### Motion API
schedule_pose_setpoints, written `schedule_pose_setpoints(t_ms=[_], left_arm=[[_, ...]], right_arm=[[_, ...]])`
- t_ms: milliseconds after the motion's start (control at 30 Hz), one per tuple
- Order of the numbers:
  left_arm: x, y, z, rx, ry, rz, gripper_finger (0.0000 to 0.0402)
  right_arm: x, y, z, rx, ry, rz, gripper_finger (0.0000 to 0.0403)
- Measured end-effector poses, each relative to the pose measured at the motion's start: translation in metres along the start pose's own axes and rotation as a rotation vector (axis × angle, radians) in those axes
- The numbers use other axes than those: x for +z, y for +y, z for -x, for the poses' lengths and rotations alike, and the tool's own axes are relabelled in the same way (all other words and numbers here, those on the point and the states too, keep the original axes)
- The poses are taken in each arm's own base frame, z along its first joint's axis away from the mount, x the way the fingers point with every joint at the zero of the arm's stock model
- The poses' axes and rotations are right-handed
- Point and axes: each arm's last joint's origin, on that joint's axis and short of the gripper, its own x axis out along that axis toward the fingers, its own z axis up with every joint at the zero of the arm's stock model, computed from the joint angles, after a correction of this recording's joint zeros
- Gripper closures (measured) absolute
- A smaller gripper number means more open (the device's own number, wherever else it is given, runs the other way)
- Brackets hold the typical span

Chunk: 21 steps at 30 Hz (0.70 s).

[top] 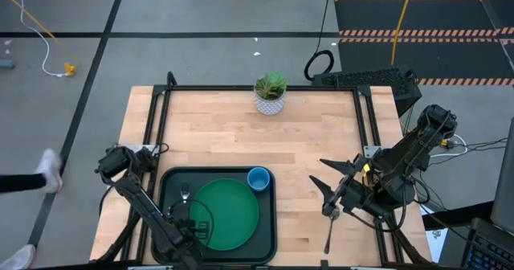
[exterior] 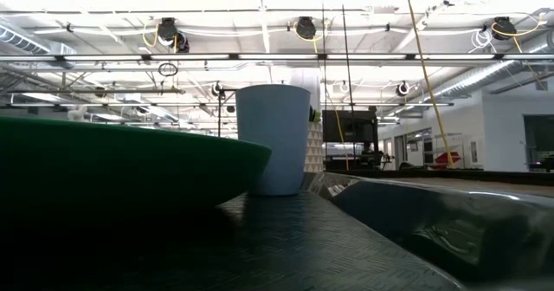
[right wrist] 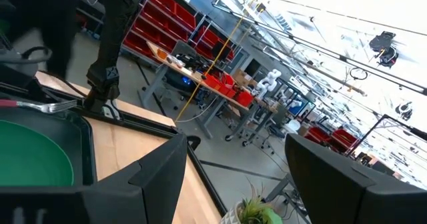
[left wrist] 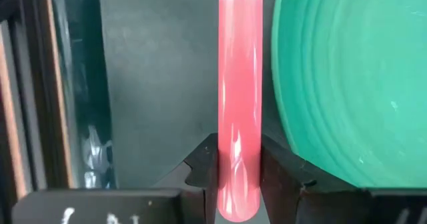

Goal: Pick and place plate/cup/fork/spoon on tray
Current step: Put the red fork on the black tray to the left of the green plate

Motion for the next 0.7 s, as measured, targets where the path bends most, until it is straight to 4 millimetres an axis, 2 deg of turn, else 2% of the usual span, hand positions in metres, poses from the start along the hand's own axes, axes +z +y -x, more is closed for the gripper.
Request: schedule_pose_setpoints(t_ms=[300, 700], left_arm=[[-0.012, -0.010, -0.021, 0.014, 0.000, -0.006, 0.0314], [-0.016, -0.012, -0.022, -0.010, 0.035, -0.012, 0.0314]], right_arm=[[-0.001, 0.002, 0.001, 0.007, 0.002, -0.010, 0.0156], [-0.001, 0.002, 0.001, 0.009, 0.000, -0.015, 0.0156]])
